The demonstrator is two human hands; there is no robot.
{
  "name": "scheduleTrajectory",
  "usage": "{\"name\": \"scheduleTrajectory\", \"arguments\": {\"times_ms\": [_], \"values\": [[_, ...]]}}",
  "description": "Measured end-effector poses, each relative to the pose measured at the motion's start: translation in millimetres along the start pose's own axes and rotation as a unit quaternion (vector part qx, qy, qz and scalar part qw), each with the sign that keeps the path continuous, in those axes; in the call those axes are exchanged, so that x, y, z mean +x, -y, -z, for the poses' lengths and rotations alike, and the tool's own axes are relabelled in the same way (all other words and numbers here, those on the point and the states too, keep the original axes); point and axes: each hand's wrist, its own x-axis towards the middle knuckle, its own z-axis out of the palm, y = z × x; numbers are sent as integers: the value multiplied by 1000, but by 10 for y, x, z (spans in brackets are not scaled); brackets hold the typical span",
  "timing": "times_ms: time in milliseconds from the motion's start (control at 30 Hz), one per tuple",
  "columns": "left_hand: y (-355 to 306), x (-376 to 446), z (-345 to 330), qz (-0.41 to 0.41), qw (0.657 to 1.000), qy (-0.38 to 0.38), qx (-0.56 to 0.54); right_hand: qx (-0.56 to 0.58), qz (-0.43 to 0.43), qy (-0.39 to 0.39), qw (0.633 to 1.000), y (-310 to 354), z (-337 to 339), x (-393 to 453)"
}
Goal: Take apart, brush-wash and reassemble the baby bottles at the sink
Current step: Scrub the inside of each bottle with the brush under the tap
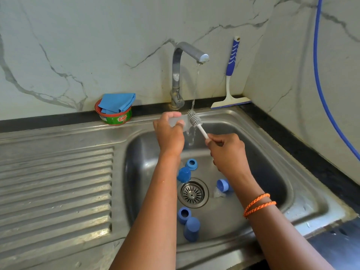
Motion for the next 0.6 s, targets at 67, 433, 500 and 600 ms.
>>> {"name": "scheduleTrajectory", "arguments": {"times_ms": [67, 433, 500, 600], "values": [[-23, -45, -2, 13, 998, 62, -17, -14, 19, -18, 1000, 2, -5, 19], [-91, -16, 76, 102, 981, -42, -157, -16, 51, 0, 999, 26, -37, -10], [-123, -65, 71, 111, 984, 5, -138, -21, 53, -17, 998, 33, -22, 11], [-146, -81, 82, 124, 981, 44, -141, -17, 53, -34, 998, 11, 25, 40]]}}
